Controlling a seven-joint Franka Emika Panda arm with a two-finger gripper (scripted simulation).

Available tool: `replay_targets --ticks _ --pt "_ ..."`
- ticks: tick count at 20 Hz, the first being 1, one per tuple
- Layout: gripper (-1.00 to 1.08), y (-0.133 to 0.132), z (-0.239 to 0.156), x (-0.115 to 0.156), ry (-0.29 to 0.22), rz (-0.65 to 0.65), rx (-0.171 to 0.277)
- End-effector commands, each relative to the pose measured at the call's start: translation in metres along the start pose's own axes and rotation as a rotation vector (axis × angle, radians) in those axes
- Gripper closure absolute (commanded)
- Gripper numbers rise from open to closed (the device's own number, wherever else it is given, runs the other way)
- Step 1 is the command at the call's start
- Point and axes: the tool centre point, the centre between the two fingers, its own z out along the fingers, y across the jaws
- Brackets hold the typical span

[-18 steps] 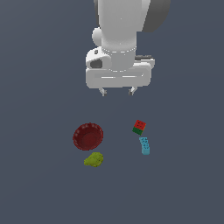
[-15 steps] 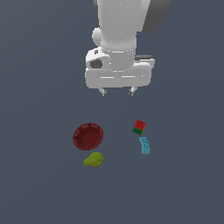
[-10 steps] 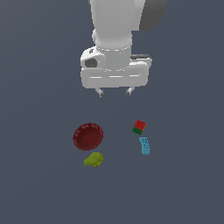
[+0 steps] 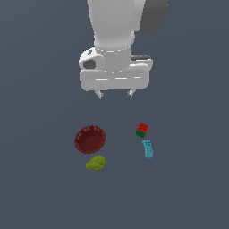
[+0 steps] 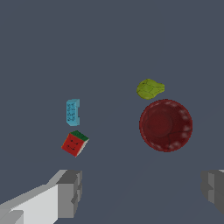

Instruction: Pick up a designated object from a clutter of objects.

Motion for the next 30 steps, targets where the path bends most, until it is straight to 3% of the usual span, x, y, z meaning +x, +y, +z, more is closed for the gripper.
replay_targets --ticks 1,13,30 --pt "-0.92 0.001 0.002 0.002 0.0 -0.011 -0.001" --pt "-0.92 0.012 0.024 0.023 -0.006 -0.17 -0.013" --pt "-0.92 0.043 0.088 0.069 -0.027 -0.575 -0.031"
